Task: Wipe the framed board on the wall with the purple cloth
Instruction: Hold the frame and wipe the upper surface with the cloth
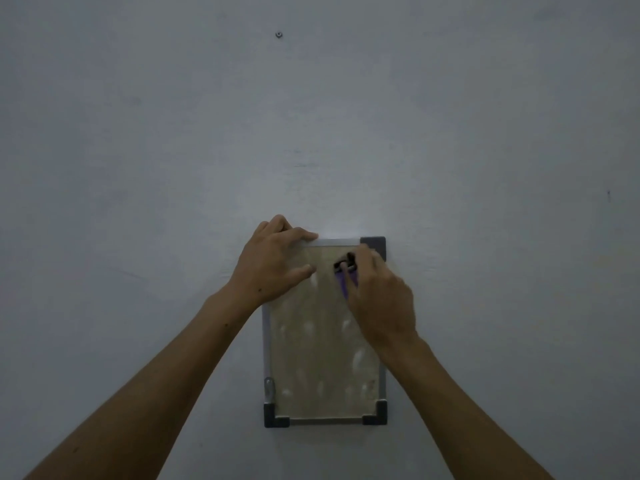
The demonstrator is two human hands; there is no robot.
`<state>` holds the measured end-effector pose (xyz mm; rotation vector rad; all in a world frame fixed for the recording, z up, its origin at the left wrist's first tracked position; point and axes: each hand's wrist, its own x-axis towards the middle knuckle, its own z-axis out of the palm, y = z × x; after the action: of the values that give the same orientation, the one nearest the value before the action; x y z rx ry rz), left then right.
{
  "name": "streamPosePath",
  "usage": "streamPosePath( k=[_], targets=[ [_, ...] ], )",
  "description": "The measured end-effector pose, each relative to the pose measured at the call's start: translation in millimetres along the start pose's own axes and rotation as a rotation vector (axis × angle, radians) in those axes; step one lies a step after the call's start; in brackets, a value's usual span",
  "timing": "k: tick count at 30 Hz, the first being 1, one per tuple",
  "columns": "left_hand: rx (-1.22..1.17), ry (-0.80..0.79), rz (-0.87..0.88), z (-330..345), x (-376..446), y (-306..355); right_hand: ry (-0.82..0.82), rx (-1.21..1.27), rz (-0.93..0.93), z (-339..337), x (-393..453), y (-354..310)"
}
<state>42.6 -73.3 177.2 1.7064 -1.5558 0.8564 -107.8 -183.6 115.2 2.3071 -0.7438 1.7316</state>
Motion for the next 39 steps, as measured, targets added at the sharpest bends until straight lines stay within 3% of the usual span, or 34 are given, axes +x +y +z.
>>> streamPosePath(
  k=[3,7,12,16,19,23,27,30,35,39],
  targets=[
    [-0.006,-0.005,0.002,0,0,2,0.136,0.073,0.21,-9,6,17],
    [-0.004,0.007,-0.002,1,0,0,0.023,-0.025,-0.018,-1,-6,5],
    [-0.008,0.015,-0.001,2,0,-1,0.088,0.049,0.143,-8,4,22],
    [-0.006,0.021,-0.003,3,0,-2,-0.029,-0.075,-0.105,-9,2,19],
    [-0.008,0.029,-0.01,5,0,-1,0.055,-0.006,0.012,-20,15,30],
    [-0.007,0.025,-0.008,4,0,1,-0.052,-0.107,-0.166,-17,3,25],
    [-0.009,0.027,-0.012,5,0,1,0.015,-0.054,-0.046,-22,8,35],
    [-0.006,0.014,-0.011,4,-1,2,-0.085,-0.153,-0.198,-21,4,30],
    [-0.008,0.031,-0.016,5,-1,0,-0.06,-0.164,-0.163,-35,18,36],
    [-0.009,0.031,-0.011,4,-1,1,-0.193,-0.227,-0.352,-36,14,37]
  ],
)
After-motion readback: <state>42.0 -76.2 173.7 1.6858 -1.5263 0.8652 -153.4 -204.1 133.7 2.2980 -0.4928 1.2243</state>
